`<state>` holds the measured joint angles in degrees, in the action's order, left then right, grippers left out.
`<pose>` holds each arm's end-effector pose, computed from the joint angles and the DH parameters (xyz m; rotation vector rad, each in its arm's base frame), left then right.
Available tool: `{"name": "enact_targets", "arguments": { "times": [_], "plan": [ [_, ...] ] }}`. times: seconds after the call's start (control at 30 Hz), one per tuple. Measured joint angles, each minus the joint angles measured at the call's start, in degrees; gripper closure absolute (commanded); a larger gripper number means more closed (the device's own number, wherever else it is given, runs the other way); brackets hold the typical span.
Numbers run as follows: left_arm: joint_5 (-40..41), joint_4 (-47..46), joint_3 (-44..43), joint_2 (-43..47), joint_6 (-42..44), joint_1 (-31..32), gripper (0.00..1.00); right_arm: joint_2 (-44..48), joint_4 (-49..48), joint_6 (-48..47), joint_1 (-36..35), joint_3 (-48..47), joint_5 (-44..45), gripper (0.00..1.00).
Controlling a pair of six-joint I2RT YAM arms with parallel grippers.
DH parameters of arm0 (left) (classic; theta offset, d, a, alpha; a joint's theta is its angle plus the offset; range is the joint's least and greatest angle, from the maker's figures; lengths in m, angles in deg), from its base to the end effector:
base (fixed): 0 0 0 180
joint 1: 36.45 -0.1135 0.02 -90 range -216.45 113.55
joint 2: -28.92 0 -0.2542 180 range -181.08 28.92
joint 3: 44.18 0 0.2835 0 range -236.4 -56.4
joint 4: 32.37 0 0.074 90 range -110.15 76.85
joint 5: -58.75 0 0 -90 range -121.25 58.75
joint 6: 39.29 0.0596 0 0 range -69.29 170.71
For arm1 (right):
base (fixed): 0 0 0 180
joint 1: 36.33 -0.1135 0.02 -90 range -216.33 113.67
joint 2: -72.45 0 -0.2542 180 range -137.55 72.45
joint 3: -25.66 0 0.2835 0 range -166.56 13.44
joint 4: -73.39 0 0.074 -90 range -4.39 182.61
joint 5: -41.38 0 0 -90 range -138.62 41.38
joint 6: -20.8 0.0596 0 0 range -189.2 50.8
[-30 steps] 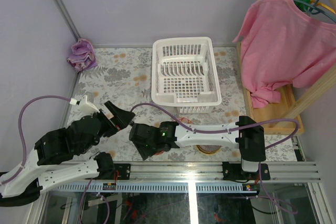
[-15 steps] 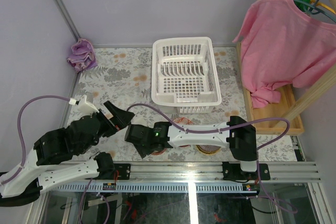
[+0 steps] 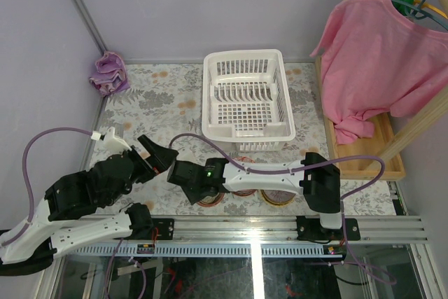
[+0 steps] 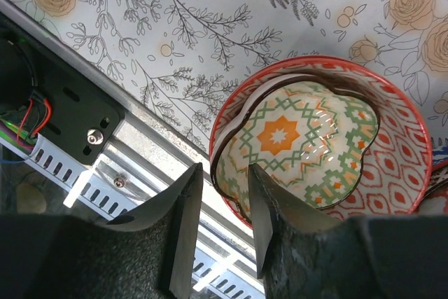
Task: Load the bowls into the dish rack
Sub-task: Pick up the bowl from the center of the board.
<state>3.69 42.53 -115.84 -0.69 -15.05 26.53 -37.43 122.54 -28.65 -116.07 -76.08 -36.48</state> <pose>0.0816 -0.0849 0.3623 -0.4079 2.0760 -0.7401 0.0940 0.4490 0.2011 -0.8043 2.5039 0.5299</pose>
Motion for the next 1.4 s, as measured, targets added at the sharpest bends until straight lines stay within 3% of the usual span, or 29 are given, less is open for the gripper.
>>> {"name": "enact_targets", "arguments": {
  "times": [0.43, 0.5, 0.57, 0.67, 1.03, 1.23, 1.4],
  "plan": [
    [0.1, 0.2, 0.0, 0.0, 0.0, 0.0, 0.00, -1.5, -1.0, -0.4, 0.9, 0.0, -1.2, 0.67],
    [0.1, 0.3, 0.0, 0.1, -0.1, 0.0, 0.00, -1.9, -1.2, -0.5, 0.9, 0.0, -1.3, 0.73],
    [0.1, 0.4, 0.0, 0.2, -0.1, 0.0, 0.00, -2.2, -1.4, -0.6, 0.9, 0.0, -1.4, 0.87],
    [0.2, 0.4, 0.0, 0.4, -0.1, 0.0, 0.00, -2.2, -1.9, -0.8, 0.9, 0.0, -1.8, 0.99],
    [0.5, 1.2, -0.6, 0.6, -0.1, 0.0, 0.00, -0.6, -1.5, -1.4, 0.9, -0.1, -1.7, 1.00],
    [0.5, 0.8, -0.6, 0.5, -0.8, 0.0, 0.00, 8.7, -3.5, -1.5, 1.0, 0.9, -2.5, 1.00],
    [-1.4, -6.8, -3.2, -1.2, -1.8, 0.8, 0.00, 15.5, -3.3, -2.6, 2.3, 1.3, -5.5, 1.00]
  ]
}}
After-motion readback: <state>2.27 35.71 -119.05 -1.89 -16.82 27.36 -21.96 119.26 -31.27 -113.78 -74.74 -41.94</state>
